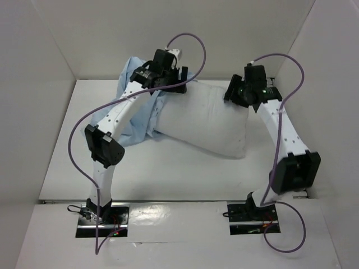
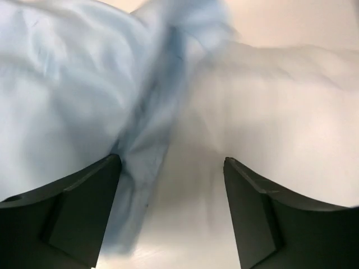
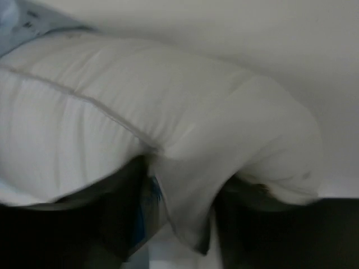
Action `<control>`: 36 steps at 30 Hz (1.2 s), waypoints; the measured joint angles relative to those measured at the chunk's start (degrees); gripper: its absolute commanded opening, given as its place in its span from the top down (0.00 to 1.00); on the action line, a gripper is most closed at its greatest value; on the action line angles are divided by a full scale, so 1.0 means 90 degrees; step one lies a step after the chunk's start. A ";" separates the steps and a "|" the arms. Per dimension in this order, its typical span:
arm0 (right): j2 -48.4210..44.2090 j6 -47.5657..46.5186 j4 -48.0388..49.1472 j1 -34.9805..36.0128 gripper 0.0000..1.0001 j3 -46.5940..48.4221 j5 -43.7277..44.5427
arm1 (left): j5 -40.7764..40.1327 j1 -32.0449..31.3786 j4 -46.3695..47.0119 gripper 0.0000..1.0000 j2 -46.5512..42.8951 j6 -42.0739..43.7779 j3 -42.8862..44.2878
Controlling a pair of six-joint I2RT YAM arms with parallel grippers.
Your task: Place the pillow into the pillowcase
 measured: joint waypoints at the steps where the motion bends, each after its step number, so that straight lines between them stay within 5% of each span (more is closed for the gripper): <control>1: 0.0432 0.0015 0.0233 -0.0306 0.14 0.0209 -0.0053 | -0.0085 -0.0012 0.0143 0.12 -0.0189 0.0073 -0.0005; 3: 0.1149 0.0015 0.0731 -0.0763 0.08 0.0532 -0.0121 | -0.0231 -0.0044 0.0299 0.16 -0.0699 0.0194 -0.0061; 7: 0.2067 0.0061 0.1171 -0.1411 0.01 0.0930 -0.0236 | -0.0673 -0.0092 0.0787 0.52 -0.1921 0.0364 -0.0345; 9: 0.2084 0.0058 0.1156 -0.1579 0.01 0.0935 -0.0243 | -0.0903 -0.0112 0.1025 0.53 -0.2387 0.0425 -0.0517; 15: 0.1528 0.0051 0.1285 -0.1785 0.01 0.0787 -0.0328 | -0.1576 -0.0109 0.1236 0.24 -0.2412 0.0549 -0.1217; 24: 0.0809 0.0078 0.1503 -0.1855 0.01 -0.0576 -0.0440 | -0.2766 -0.0131 0.1042 0.23 -0.0748 0.0561 -0.1785; 36: 0.0760 0.0104 0.1545 -0.1909 0.01 -0.1197 -0.0410 | -0.3757 -0.0148 0.1180 0.32 -0.0641 0.0559 -0.2186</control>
